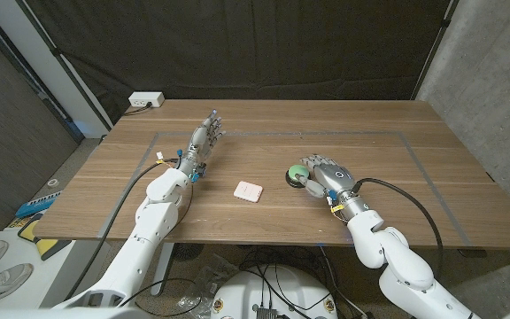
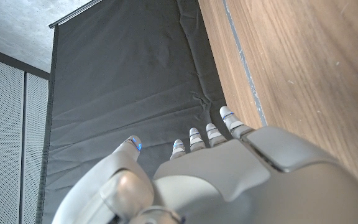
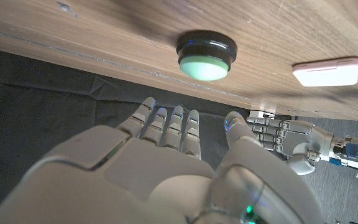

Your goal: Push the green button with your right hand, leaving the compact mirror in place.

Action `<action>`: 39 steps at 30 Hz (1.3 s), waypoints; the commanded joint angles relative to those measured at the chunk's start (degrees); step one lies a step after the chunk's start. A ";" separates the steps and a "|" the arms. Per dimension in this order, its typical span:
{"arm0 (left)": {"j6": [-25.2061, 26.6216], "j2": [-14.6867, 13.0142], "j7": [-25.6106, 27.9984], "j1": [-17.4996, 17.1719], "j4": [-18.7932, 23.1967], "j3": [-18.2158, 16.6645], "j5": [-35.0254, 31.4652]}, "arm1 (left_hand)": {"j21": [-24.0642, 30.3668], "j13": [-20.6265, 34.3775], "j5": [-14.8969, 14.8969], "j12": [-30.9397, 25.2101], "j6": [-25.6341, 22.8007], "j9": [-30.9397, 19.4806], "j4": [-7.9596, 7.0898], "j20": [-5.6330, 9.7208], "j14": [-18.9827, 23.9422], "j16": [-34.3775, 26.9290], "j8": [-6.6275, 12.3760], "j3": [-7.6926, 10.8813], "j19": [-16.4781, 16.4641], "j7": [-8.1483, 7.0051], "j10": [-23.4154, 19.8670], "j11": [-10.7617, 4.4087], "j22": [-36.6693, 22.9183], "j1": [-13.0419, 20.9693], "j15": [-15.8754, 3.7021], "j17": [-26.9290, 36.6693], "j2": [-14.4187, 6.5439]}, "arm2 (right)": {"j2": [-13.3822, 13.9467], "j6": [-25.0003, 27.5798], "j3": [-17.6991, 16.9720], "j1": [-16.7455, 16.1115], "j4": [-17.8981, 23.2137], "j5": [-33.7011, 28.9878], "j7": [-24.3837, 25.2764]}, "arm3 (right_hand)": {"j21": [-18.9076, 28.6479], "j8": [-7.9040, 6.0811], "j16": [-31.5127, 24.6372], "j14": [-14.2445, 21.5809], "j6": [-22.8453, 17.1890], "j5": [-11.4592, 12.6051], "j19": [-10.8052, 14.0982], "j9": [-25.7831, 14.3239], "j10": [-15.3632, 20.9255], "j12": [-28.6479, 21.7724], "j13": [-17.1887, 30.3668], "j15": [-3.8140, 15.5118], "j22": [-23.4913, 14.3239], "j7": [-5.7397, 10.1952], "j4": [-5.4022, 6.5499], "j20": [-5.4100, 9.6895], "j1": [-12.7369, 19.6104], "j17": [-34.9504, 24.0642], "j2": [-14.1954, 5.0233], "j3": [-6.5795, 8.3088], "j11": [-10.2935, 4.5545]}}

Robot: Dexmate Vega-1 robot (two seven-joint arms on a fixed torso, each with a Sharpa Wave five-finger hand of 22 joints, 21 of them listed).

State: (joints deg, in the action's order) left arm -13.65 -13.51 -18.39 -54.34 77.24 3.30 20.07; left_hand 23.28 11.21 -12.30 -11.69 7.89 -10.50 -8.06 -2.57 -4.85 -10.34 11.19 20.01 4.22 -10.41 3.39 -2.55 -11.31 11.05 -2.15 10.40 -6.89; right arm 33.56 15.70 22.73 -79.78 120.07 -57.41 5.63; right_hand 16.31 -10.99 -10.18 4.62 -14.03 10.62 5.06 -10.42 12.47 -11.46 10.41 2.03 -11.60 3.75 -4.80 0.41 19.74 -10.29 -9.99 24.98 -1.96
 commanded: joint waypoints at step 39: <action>-0.52 -0.19 -0.05 0.32 -1.16 -0.61 0.43 | -0.40 -0.01 0.02 -0.04 0.38 -0.09 0.19 -0.03 -0.66 -0.38 -0.27 -0.50 0.06 -0.17 0.73 -0.17 -0.19 -0.34 -1.12 0.12 0.76 | 1.47 1.46 3.75 4.92 -2.69 0.85 -8.14 | 0.11 -1.75 -1.23 2.68 -8.81 -0.23 1.05 -0.07 8.60 -2.62 -0.05 1.22 -0.18 -1.36 2.84 0.03 -2.16 -0.09 -0.03 -0.83 -1.05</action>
State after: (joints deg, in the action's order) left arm -13.99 -13.74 -18.25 -54.53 76.89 2.79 20.42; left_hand 23.06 11.21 -12.31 -11.69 7.89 -10.39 -7.81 -2.56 -5.05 -10.34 11.19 19.77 4.22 -10.41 3.80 -2.75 -11.31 10.53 -1.94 10.41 -6.36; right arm 34.75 16.66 25.87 -76.00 117.89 -57.09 0.10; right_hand 16.32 -12.16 -10.83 6.17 -21.07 10.61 5.31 -10.40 19.35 -13.42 10.23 2.18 -11.59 2.37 -2.49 0.61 18.12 -10.28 -10.02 24.10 -2.88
